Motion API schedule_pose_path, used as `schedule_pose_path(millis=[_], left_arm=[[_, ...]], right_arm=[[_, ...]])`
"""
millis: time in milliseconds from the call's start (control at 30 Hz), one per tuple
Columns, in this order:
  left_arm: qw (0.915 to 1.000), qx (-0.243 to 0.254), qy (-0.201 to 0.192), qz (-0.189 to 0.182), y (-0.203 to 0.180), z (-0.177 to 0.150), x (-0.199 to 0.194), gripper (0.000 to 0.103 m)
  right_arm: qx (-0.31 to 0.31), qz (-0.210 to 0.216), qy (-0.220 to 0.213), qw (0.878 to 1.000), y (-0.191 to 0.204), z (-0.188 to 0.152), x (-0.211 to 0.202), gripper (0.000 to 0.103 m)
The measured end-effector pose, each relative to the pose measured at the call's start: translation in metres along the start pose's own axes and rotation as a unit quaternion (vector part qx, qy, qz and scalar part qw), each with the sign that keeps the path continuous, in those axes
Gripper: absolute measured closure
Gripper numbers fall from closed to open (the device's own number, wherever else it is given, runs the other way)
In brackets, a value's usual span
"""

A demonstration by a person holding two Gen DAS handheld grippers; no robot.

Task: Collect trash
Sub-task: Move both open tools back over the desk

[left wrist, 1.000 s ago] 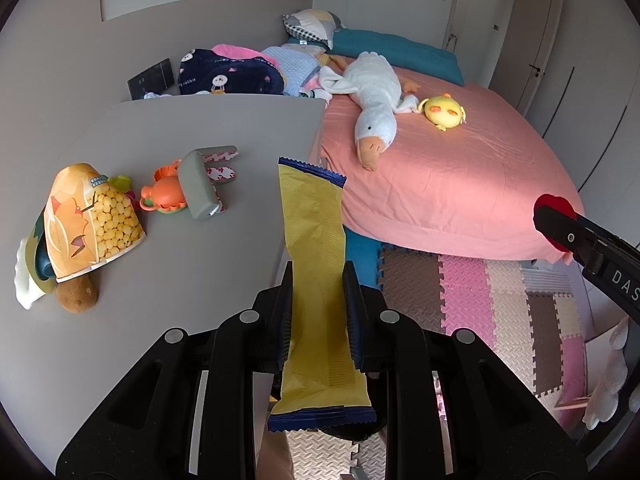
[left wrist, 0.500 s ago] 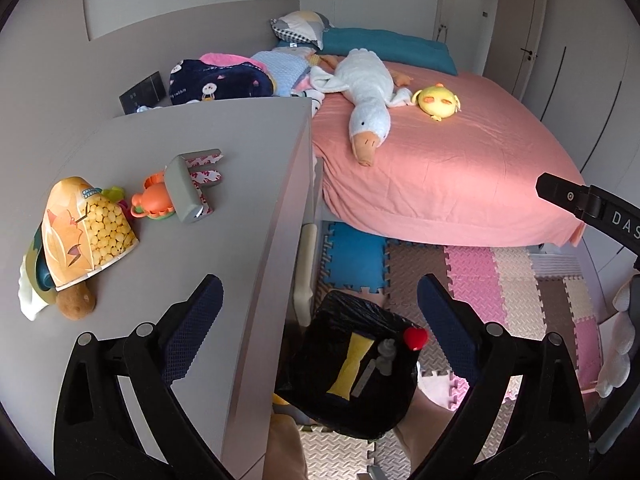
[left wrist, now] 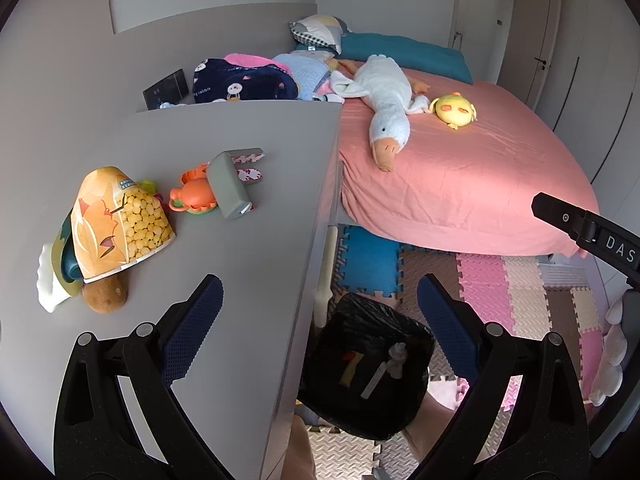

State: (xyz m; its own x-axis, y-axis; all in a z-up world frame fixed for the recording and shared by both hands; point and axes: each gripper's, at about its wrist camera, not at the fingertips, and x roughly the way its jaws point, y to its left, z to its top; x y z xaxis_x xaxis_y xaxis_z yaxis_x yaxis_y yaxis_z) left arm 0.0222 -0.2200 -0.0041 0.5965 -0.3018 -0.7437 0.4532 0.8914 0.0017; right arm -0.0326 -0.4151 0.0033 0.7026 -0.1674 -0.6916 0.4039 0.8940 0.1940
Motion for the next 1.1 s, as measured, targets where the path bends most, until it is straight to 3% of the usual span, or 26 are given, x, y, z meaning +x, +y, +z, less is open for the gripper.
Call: schedule_pose_path(millis=[533,1100], left_arm=[[0.9977,-0.059,-0.01,0.034,0.072,-0.009,-0.015,0.009],[0.989,-0.127,-0.027,0.071,0.157,-0.016,-0.033,0.009]], right_arm=[[-0.055,0.039,0.02,0.997,0.071,-0.007,0.022,0.031],[-0.09,0.078,0.036,0.992,0.14,-0.007,0.048,0.031]])
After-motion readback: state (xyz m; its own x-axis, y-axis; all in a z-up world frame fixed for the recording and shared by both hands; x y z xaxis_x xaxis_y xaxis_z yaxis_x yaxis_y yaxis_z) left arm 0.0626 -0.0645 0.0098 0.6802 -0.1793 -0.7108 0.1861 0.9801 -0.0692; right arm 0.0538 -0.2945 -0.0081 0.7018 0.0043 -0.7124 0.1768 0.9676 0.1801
